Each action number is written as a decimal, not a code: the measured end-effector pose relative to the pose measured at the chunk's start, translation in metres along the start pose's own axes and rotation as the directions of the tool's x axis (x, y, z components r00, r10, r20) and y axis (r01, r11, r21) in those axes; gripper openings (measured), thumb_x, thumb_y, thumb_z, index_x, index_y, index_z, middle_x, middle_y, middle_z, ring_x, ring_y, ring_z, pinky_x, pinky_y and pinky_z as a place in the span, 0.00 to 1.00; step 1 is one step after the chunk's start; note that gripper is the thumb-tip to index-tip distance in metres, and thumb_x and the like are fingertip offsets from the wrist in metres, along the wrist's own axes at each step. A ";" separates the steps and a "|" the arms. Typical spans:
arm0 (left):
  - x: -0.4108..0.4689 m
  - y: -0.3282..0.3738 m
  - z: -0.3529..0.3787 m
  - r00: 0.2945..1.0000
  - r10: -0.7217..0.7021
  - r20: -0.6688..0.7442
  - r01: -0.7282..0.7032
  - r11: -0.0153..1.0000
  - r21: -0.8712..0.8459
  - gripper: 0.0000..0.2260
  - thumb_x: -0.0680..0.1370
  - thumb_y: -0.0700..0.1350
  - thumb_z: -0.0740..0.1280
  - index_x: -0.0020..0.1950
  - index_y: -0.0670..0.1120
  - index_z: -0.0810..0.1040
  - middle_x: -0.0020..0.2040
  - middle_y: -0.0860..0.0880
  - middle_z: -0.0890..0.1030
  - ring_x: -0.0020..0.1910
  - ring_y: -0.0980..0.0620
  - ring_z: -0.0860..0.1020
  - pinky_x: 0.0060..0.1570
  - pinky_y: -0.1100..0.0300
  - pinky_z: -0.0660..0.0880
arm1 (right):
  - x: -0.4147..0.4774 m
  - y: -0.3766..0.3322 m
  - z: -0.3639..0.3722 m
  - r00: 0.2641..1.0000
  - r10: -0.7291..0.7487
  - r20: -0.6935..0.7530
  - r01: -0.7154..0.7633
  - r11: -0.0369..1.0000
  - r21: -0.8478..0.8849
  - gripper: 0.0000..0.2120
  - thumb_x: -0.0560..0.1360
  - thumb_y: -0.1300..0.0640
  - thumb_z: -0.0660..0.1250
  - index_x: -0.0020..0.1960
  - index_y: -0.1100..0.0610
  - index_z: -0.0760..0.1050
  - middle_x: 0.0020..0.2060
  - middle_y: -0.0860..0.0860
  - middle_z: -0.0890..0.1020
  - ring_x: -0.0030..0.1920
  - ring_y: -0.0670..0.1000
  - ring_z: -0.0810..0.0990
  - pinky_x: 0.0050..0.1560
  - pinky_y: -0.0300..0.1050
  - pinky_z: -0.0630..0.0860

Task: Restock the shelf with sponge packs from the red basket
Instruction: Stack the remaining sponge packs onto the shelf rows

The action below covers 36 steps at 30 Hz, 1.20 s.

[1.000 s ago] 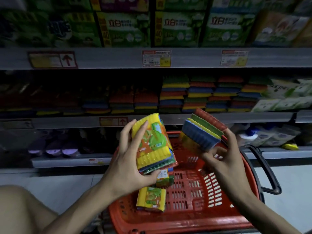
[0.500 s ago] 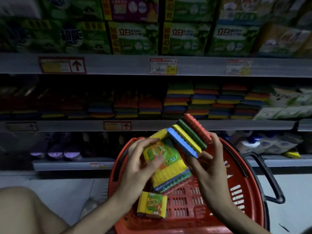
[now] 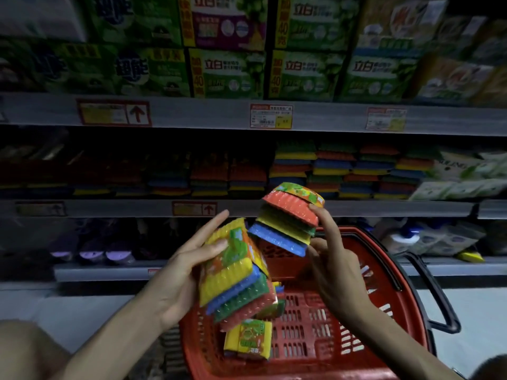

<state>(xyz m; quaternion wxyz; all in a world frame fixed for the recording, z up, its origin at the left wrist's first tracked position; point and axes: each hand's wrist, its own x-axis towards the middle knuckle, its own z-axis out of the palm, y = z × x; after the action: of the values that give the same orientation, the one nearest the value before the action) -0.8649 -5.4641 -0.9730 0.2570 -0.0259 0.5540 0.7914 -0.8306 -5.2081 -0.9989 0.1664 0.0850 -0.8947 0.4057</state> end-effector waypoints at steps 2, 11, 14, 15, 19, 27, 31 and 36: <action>-0.005 -0.005 -0.004 0.999 -0.032 0.040 0.032 0.999 -0.011 0.26 0.72 0.45 0.72 0.69 0.60 0.79 0.66 0.48 0.83 0.64 0.45 0.81 0.65 0.47 0.74 | -0.002 -0.002 0.001 1.000 -0.005 0.017 0.004 0.999 0.049 0.41 0.82 0.64 0.63 0.79 0.30 0.48 0.38 0.48 0.85 0.28 0.47 0.78 0.28 0.42 0.71; -0.013 -0.011 0.001 0.996 -0.058 -0.070 0.077 0.950 0.302 0.20 0.65 0.46 0.72 0.54 0.63 0.86 0.52 0.49 0.88 0.49 0.50 0.85 0.44 0.61 0.80 | -0.008 -0.023 0.012 0.968 0.171 0.186 -0.245 0.816 0.523 0.42 0.78 0.80 0.57 0.77 0.39 0.63 0.64 0.49 0.82 0.65 0.53 0.81 0.62 0.49 0.80; -0.010 -0.016 0.005 0.984 0.053 -0.173 0.037 0.876 0.481 0.14 0.67 0.53 0.73 0.50 0.67 0.81 0.58 0.61 0.81 0.54 0.65 0.79 0.45 0.71 0.72 | -0.006 -0.030 0.012 0.962 0.147 0.232 -0.261 0.747 0.612 0.37 0.78 0.75 0.64 0.73 0.38 0.68 0.65 0.51 0.80 0.65 0.54 0.80 0.64 0.51 0.79; -0.009 -0.018 0.006 0.978 0.078 -0.192 0.029 0.866 0.499 0.13 0.70 0.53 0.76 0.51 0.67 0.79 0.59 0.63 0.79 0.55 0.68 0.77 0.45 0.71 0.71 | -0.006 -0.033 0.012 0.963 0.136 0.234 -0.258 0.728 0.635 0.33 0.78 0.71 0.66 0.72 0.39 0.68 0.66 0.51 0.80 0.65 0.53 0.80 0.64 0.49 0.79; -0.004 -0.026 0.004 0.947 0.212 -0.242 -0.048 0.838 0.544 0.12 0.76 0.49 0.75 0.58 0.60 0.80 0.61 0.57 0.77 0.58 0.68 0.74 0.51 0.74 0.71 | -0.002 -0.040 0.017 0.972 0.163 0.170 -0.235 0.712 0.662 0.24 0.83 0.63 0.63 0.72 0.41 0.70 0.66 0.51 0.80 0.66 0.52 0.80 0.62 0.47 0.79; -0.004 -0.016 0.003 0.930 0.314 -0.192 -0.144 0.790 0.595 0.14 0.79 0.49 0.72 0.62 0.64 0.82 0.62 0.56 0.73 0.56 0.71 0.74 0.55 0.71 0.72 | 0.015 -0.045 0.005 0.982 0.179 0.066 -0.183 0.793 0.582 0.25 0.85 0.63 0.59 0.69 0.34 0.70 0.65 0.49 0.81 0.65 0.51 0.80 0.66 0.63 0.76; -0.003 -0.010 0.002 0.935 0.318 -0.155 -0.169 0.786 0.595 0.16 0.79 0.48 0.72 0.65 0.64 0.80 0.62 0.57 0.75 0.57 0.72 0.74 0.49 0.80 0.69 | 0.021 -0.050 0.006 0.993 0.108 0.051 -0.118 0.841 0.528 0.24 0.85 0.60 0.58 0.73 0.36 0.63 0.67 0.48 0.78 0.67 0.52 0.78 0.66 0.61 0.77; -0.004 -0.005 0.000 0.898 0.396 -0.190 -0.228 0.790 0.569 0.19 0.78 0.46 0.74 0.68 0.58 0.79 0.63 0.56 0.78 0.62 0.66 0.75 0.59 0.72 0.69 | 0.025 -0.064 0.019 0.999 0.009 0.036 -0.024 0.892 0.451 0.23 0.86 0.62 0.58 0.75 0.45 0.58 0.63 0.41 0.80 0.63 0.48 0.81 0.57 0.40 0.79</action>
<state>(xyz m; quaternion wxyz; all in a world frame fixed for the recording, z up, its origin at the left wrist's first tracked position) -0.8589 -5.4645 -0.9757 0.0312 0.0200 0.7802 0.6245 -0.8399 -5.2653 -0.9568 0.1238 0.1204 -0.7796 0.6019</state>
